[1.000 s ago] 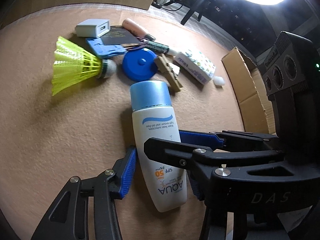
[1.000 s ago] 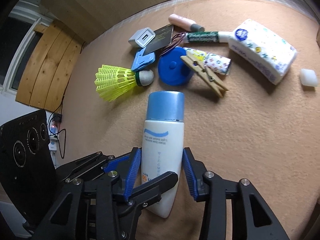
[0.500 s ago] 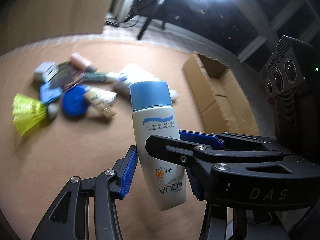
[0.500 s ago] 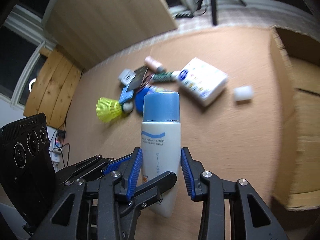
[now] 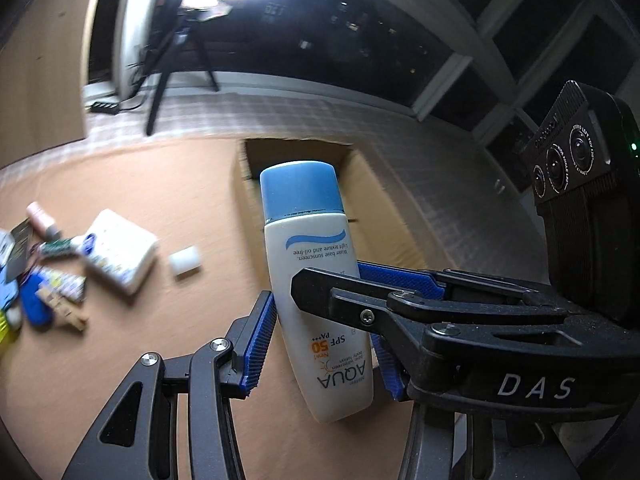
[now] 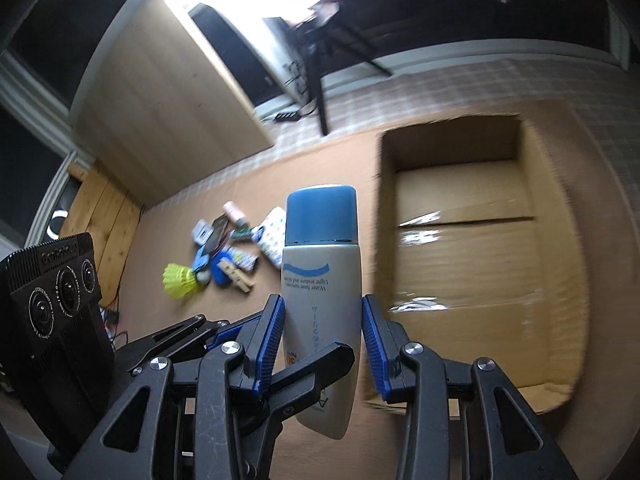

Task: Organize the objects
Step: 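Lift the bottle with the right tool and release it into the cardboard box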

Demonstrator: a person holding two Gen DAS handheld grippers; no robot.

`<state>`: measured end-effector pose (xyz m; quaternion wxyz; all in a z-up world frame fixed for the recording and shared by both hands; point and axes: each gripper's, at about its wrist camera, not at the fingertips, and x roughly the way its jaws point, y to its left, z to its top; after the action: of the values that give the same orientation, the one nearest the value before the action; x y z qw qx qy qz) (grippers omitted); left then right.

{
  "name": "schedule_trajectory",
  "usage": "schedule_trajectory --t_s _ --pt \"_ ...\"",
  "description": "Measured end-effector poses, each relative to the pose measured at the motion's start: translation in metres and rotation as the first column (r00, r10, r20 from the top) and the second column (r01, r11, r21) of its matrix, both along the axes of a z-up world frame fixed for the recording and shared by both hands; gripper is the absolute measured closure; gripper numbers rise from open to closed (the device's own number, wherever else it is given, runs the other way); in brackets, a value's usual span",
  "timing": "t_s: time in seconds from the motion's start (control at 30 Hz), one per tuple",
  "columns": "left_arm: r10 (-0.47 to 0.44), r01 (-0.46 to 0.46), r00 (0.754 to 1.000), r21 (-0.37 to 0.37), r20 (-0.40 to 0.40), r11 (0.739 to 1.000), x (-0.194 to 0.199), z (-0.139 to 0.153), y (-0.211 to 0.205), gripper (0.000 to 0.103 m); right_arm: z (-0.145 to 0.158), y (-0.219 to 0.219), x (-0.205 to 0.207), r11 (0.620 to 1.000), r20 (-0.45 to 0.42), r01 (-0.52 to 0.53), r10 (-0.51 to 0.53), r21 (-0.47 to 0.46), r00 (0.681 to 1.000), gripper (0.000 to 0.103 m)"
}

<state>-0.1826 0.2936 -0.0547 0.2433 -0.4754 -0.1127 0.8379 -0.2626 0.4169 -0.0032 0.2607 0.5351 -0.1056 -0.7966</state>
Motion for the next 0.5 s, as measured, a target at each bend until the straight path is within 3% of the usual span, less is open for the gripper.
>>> schedule_trajectory --t_s 0.27,0.5 --pt "-0.032 0.032 0.999 -0.002 0.014 0.999 -0.02 -0.004 0.05 0.053 -0.009 0.038 -0.019 0.999 0.015 0.053 -0.053 0.006 0.998 0.067" --pt "-0.048 0.048 0.998 -0.025 0.033 0.999 -0.032 -0.016 0.062 0.052 -0.018 0.046 -0.027 0.998 0.029 0.057 -0.057 0.006 0.998 0.066"
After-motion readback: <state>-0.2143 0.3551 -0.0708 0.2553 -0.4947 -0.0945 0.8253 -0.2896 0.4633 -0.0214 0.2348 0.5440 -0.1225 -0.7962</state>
